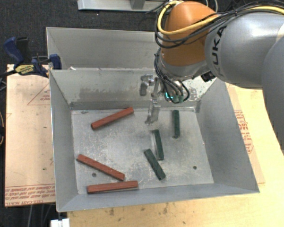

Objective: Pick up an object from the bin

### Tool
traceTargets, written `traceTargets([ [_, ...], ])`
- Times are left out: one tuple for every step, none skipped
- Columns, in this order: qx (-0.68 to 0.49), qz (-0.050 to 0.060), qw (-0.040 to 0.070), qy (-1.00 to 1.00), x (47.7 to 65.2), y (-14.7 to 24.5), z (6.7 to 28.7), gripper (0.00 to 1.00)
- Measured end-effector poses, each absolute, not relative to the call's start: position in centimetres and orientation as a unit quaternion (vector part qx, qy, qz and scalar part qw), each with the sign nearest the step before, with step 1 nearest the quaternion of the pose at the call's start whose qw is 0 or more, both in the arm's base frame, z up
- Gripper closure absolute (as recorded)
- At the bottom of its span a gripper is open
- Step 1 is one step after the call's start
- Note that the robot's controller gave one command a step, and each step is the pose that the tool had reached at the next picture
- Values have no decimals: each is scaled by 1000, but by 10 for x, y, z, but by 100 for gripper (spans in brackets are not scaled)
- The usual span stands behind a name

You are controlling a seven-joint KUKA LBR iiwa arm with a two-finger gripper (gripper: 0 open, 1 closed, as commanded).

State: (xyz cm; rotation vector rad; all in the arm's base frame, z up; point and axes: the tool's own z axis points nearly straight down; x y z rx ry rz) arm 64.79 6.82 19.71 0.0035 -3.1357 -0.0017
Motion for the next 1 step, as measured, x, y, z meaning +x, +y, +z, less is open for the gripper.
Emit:
traceTargets([
  [1, -1, 2, -1000, 648, 68, 199, 0],
])
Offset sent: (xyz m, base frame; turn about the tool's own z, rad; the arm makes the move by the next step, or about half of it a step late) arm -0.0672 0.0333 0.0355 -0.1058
